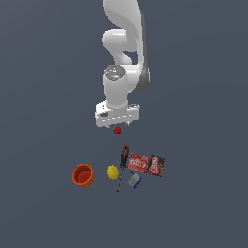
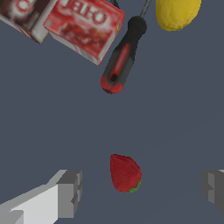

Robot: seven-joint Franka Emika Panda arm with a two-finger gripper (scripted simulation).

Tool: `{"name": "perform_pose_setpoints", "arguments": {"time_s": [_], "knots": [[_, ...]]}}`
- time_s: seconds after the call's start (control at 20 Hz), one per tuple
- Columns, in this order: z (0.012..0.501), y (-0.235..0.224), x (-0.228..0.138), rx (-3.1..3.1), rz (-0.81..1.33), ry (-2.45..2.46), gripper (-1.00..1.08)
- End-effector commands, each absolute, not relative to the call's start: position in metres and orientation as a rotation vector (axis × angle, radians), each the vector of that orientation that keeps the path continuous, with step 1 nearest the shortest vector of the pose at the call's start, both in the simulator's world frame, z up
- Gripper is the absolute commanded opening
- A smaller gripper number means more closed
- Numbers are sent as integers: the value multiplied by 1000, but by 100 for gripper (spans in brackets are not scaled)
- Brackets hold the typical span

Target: Pick up a designated object from a clutter of objects.

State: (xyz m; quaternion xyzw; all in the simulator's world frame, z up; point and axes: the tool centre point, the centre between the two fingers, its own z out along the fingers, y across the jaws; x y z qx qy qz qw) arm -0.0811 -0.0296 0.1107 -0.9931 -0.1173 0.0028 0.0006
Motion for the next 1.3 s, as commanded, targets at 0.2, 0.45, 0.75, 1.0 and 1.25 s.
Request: {"name": "perform_pose_setpoints", "arguments": {"time_s": [0.2,0.45,0.75,1.0,1.25], "knots": [[85,-35,-107,-3113,2,-413,100],[75,-38,-118,-3112,0,-430,100],[73,-38,-120,-3111,1,-433,100],[65,-38,-120,-3111,1,-433,100],[45,-38,-121,-3112,1,-433,100]]}}
